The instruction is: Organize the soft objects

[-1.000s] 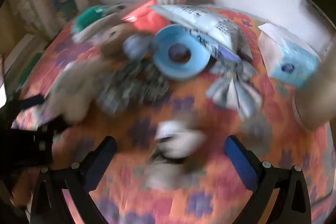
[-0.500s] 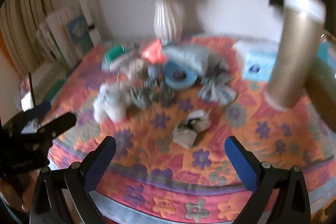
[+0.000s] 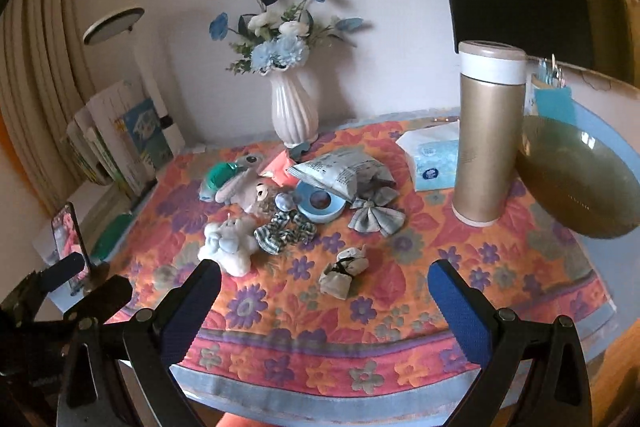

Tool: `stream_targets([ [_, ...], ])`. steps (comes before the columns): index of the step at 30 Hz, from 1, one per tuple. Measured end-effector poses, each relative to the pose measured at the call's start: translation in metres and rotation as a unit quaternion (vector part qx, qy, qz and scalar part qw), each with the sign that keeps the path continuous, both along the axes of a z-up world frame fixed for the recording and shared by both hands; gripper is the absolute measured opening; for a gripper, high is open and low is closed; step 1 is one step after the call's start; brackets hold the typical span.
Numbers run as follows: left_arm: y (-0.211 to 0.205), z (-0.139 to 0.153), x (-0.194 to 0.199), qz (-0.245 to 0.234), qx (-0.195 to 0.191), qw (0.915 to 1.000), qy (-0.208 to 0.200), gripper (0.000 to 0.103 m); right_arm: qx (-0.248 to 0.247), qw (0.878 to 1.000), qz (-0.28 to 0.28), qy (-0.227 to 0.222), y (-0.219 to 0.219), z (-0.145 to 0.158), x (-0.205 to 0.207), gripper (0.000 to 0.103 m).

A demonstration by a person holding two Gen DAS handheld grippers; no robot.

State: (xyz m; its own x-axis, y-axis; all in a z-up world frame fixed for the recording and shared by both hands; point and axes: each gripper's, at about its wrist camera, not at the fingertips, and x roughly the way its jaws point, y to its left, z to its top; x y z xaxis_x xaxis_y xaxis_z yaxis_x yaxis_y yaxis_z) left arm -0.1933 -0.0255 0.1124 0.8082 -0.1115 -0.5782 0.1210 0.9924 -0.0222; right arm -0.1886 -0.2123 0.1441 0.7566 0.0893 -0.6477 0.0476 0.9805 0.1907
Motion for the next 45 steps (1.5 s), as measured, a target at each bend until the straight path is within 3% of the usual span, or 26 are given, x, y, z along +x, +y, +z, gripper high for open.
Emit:
stream_targets([
  [8, 0.005, -0.018, 0.02, 0.001, -0.01, 0.9998, 0.017, 0.102, 0.002, 1.0, -0.014, 0.005, 0.0, -0.006, 0.006, 0.103],
  [13, 0.026, -0.044, 0.037, 0.013, -0.036, 0.9989, 0.028, 0.102, -0.005, 1.0, -0.006, -0.018, 0.001, -0.02, 0.014, 0.103],
  [22, 0.029, -0.033, 0.101, 0.016, -0.001, 0.9997, -0.021, 0.102, -0.096, 0.994, 0.03, -0.049, 0.029, -0.013, 0.067, 0.103],
  [26, 0.035, -0.056, 0.122, 0.017, -0.025, 0.9995, -0.011, 0.102, -0.118, 0.992, 0.039, -0.026, 0.033, -0.039, 0.09, 0.103],
  [29, 0.033, -0.075, 0.13, 0.019, -0.021, 0.9992, 0.028, 0.102, -0.118, 0.992, 0.048, -0.014, 0.034, -0.059, 0.096, 0.103],
  [33, 0.022, -0.072, 0.123, -0.012, -0.012, 0.9998, 0.006, 0.102, -0.125, 0.99, 0.057, -0.007, 0.038, -0.069, 0.103, 0.103],
  [36, 0.017, -0.073, 0.125, -0.008, 0.005, 0.9999, 0.007, 0.102, -0.129, 0.99, 0.06, -0.004, 0.04, -0.071, 0.105, 0.103],
  [45, 0.023, -0.075, 0.13, -0.014, -0.023, 0.9993, 0.026, 0.102, -0.101, 0.994, 0.05, -0.003, 0.03, -0.072, 0.103, 0.103],
])
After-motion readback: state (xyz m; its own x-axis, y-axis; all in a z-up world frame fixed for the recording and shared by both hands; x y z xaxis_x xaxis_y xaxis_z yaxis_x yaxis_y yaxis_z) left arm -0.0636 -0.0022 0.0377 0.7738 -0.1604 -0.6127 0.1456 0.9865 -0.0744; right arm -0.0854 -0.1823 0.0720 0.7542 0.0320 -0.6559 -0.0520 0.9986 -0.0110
